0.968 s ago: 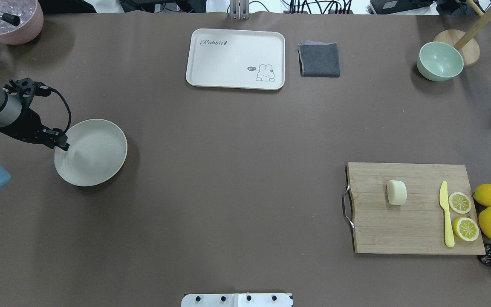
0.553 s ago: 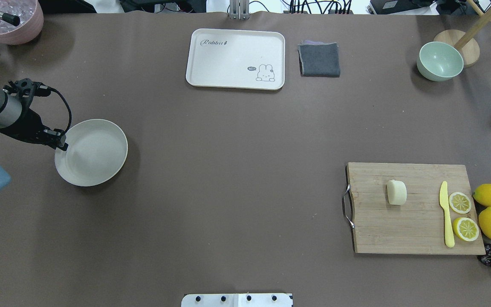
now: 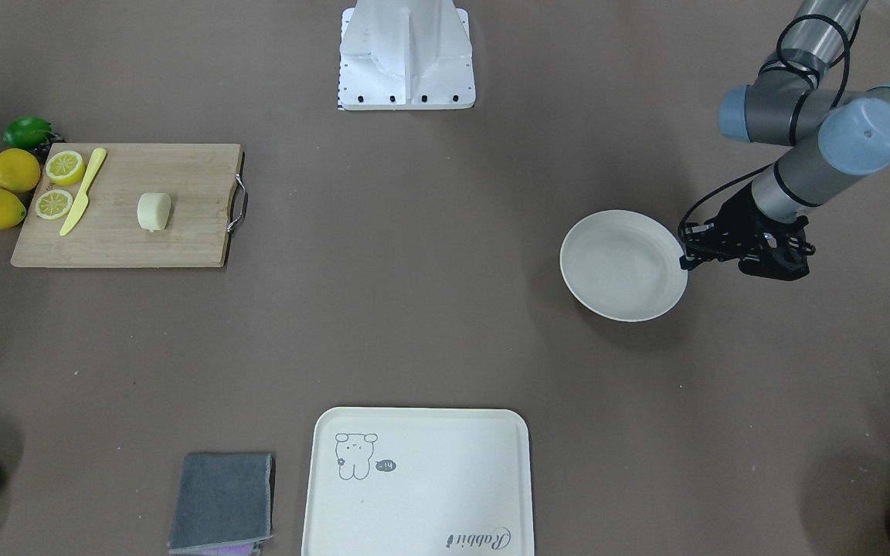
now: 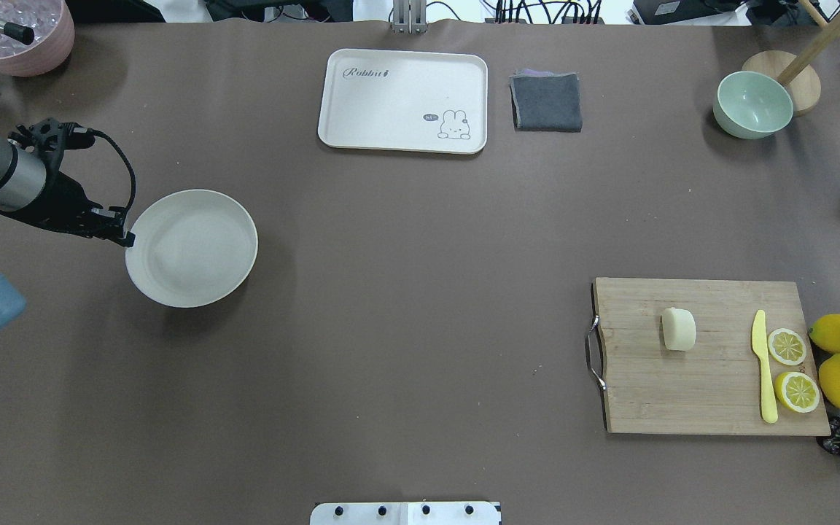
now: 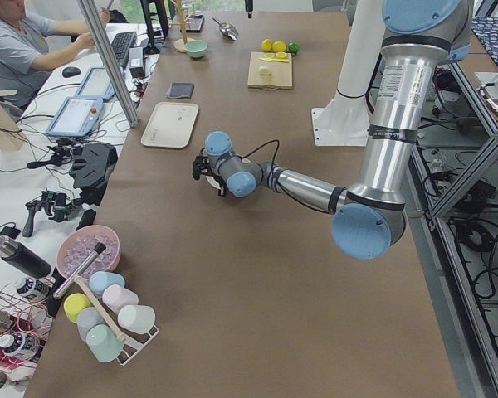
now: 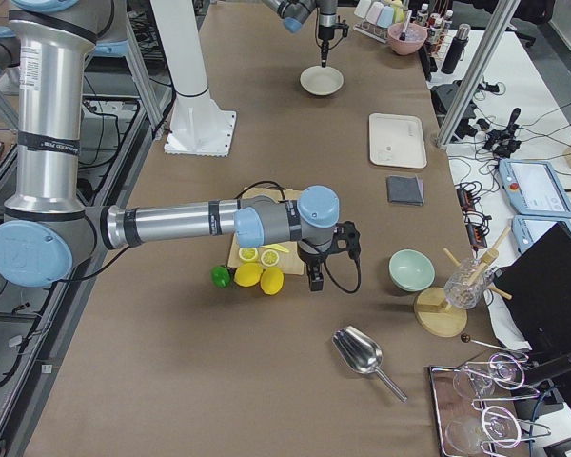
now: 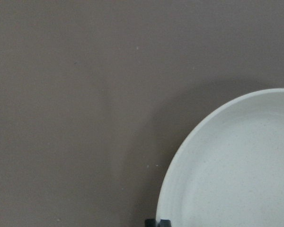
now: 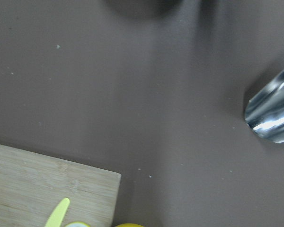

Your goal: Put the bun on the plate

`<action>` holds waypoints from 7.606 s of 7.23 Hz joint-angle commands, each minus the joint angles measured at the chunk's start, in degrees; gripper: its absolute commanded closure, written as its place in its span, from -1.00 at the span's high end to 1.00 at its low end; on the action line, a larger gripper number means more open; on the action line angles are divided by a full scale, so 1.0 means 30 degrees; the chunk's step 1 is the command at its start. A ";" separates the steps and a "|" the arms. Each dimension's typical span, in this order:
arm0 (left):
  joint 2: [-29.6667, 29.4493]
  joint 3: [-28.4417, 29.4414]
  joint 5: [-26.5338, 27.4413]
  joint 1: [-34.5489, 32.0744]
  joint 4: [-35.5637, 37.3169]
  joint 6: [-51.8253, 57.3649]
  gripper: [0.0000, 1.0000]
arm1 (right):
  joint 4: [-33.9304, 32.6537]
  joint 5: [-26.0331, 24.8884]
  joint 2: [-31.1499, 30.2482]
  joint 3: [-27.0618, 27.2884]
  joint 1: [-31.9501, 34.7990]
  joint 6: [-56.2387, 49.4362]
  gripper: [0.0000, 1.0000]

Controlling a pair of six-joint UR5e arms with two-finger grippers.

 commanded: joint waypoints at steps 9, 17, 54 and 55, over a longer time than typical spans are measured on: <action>-0.8163 0.2055 0.5708 0.7705 0.1809 -0.7045 -1.00 | 0.3871 -0.4825 0.1722 0.2266 -1.1084 1.6200 0.97; -0.8134 0.2203 0.5679 0.7676 0.1808 -0.6899 -1.00 | 0.4574 -0.6087 0.1720 0.1123 -1.3492 1.6728 0.39; 0.8067 -0.2807 -0.4017 -0.7851 0.2626 1.1646 0.95 | -0.1578 -0.3128 0.1578 -0.3622 0.0658 -0.7149 1.00; 0.8067 -0.3039 -0.4019 -0.8170 0.2629 1.1646 0.96 | -0.1578 -0.3127 0.1546 -0.3710 0.0687 -0.7149 1.00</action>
